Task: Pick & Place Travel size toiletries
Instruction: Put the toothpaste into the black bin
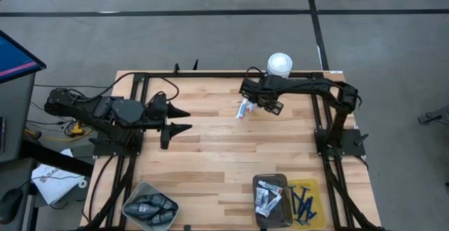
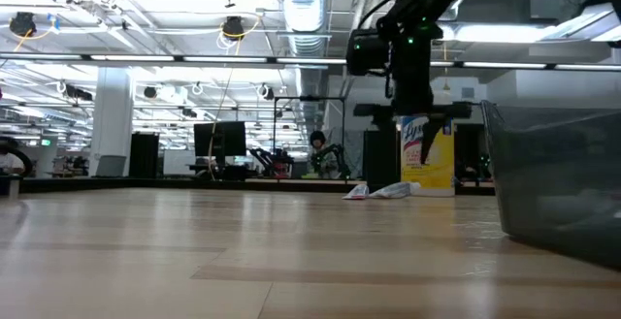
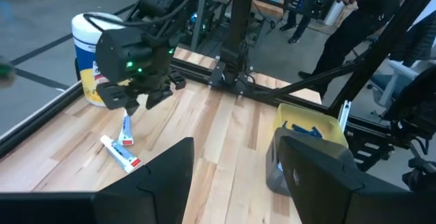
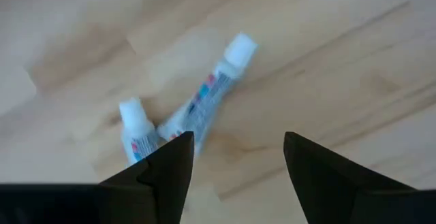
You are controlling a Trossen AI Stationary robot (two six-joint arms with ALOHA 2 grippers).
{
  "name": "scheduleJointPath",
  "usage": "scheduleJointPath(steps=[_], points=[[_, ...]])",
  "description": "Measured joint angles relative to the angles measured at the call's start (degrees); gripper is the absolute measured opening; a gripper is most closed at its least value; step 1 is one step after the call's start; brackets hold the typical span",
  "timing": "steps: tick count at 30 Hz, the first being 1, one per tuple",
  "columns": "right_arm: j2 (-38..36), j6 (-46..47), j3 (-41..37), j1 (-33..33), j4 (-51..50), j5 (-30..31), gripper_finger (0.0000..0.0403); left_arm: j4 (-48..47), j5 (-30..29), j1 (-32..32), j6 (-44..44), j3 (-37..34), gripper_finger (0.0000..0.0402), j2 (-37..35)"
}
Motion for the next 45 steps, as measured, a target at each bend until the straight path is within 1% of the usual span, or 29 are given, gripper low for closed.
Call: scheduleJointPath(steps=[3,5,7,10,12,14,18,21,30,35,39,41,45], points=[[1.25,2.51,0.22,-0.19,1.40,2.93,0.0219,-0.45,0.00,0.00,0.00,-0.01,0.0213,0.00],[1.49,3.98,-0.19,-0.82,-0.71,2.83,0.0219,-0.91,0.00,0.00,0.00,0.00,0.0213,-0.02],[2.06,5.51,0.30,-1.01,1.42,3.05,0.0219,-2.05,0.00,0.00,-0.01,0.00,0.0213,0.00],[2.72,6.05,-0.12,-1.01,1.44,3.06,0.0219,-2.97,0.00,0.00,0.01,0.00,0.0213,0.00],[3.51,7.14,0.23,-1.01,4.18,4.00,0.0219,-3.43,0.00,0.00,0.65,0.00,0.0213,0.00],[3.64,7.46,-0.07,-1.54,3.05,4.00,0.0219,-3.37,-0.02,0.00,1.31,0.00,0.0213,-0.02],[3.48,10.36,-0.41,-2.16,4.52,4.28,0.0215,-3.44,0.00,0.00,1.45,0.00,0.0213,0.00],[3.53,12.69,-1.64,-2.01,6.01,3.94,0.0210,-3.48,0.00,0.00,2.20,0.00,0.0213,0.00],[3.54,12.87,-1.73,-0.68,7.39,4.21,0.0197,-3.50,0.02,0.00,4.04,0.00,0.0213,0.00],[6.02,12.45,-1.81,0.72,9.17,3.11,0.0196,-3.51,0.02,0.00,4.07,0.00,0.0213,0.00],[8.20,15.47,-1.75,2.17,12.96,2.84,0.0198,-3.56,0.03,0.00,4.07,0.00,0.0213,-0.02],[9.39,15.09,-1.67,2.29,16.01,2.92,0.0199,-3.73,0.11,0.00,4.07,0.00,0.0213,0.00],[10.44,15.76,-1.45,2.27,16.18,1.96,0.0198,-3.91,0.20,0.00,4.05,0.00,0.0213,0.00]])
